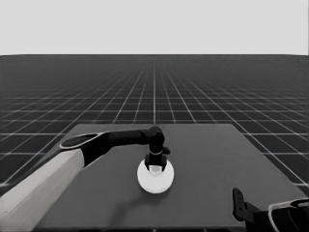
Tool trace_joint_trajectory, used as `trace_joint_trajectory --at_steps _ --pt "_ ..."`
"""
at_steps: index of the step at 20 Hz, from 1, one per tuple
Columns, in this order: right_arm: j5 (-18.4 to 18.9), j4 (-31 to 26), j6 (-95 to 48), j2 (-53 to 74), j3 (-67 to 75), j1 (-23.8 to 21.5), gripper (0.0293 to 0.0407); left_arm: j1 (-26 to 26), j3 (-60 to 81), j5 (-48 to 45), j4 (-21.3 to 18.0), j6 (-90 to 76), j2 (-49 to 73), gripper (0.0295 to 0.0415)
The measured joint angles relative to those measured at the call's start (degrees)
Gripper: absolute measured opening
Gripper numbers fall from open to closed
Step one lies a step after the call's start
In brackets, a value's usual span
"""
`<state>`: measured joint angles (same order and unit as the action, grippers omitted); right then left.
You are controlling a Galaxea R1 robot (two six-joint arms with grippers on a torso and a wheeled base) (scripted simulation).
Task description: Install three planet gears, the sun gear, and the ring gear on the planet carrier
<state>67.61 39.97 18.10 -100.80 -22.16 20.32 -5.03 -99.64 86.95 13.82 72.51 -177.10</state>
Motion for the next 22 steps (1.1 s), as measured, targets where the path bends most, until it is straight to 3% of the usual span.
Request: trace_joint_trajectory --at_steps 22 --pt "0.00 0.00 0.00 0.00 0.00 0.00 0.0385 0.00 0.00 0.00 0.01 -11.00 0.00 0.0348"
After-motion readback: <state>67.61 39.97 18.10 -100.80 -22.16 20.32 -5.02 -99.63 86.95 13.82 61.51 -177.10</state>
